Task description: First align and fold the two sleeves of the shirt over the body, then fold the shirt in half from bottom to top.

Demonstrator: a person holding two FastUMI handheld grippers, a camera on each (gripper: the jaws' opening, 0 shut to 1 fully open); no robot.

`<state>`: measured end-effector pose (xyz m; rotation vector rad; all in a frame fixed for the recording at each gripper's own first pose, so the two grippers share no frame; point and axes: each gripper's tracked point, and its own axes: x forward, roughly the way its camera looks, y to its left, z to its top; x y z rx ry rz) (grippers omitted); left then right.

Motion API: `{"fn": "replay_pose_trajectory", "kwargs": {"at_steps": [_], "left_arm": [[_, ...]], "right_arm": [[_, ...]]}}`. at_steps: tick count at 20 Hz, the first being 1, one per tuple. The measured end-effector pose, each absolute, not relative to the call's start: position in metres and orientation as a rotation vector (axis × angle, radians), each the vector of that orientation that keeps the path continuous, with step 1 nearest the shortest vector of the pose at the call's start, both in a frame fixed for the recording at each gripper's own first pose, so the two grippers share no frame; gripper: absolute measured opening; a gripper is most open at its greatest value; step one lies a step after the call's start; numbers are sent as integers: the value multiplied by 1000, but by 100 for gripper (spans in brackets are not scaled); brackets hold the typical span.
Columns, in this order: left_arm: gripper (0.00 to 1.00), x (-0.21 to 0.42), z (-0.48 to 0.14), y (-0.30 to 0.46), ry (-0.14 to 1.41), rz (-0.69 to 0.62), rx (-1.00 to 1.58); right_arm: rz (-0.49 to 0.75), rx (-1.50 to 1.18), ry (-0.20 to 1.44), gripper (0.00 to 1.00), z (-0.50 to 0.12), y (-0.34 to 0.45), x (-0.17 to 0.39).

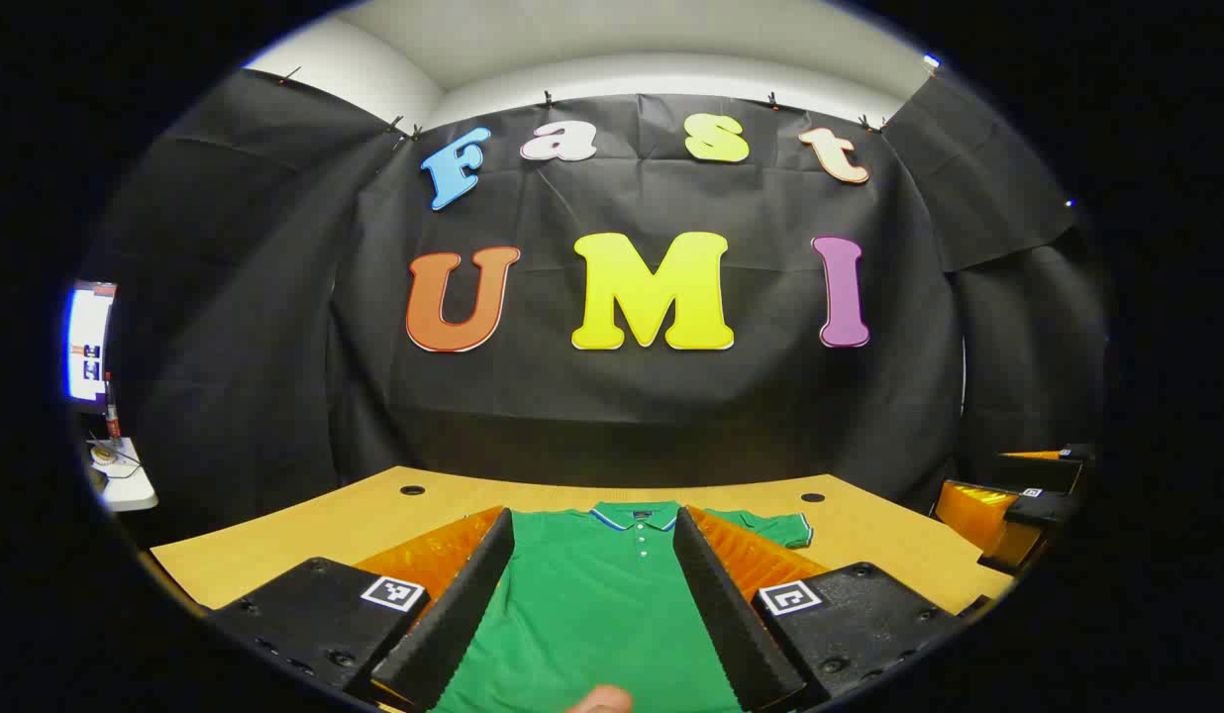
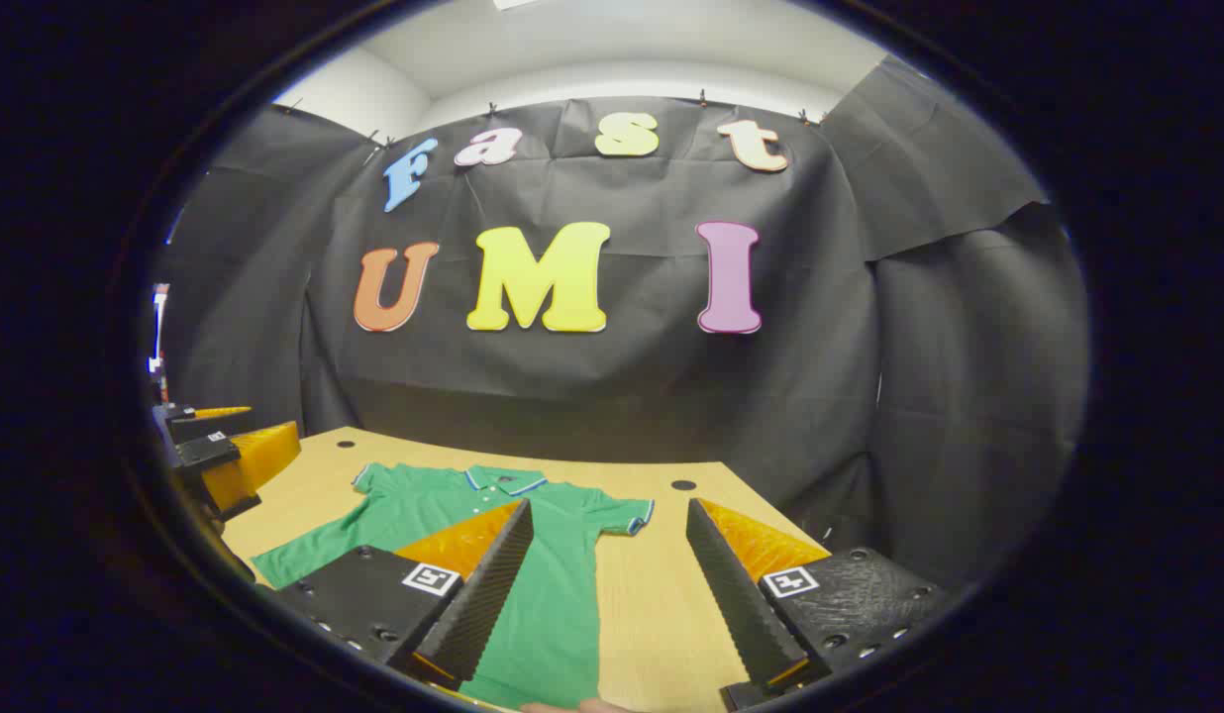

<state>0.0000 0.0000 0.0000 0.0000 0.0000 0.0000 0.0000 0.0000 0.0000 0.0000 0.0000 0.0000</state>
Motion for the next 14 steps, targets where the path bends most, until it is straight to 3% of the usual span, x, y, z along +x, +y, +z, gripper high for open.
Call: {"fn": "replay_pose_trajectory", "kwargs": {"at_steps": [14], "left_arm": [[100, 7, -18, -7, 49, -24, -4]], "right_arm": [[-9, 20, 21, 96, -7, -7, 6]]}}
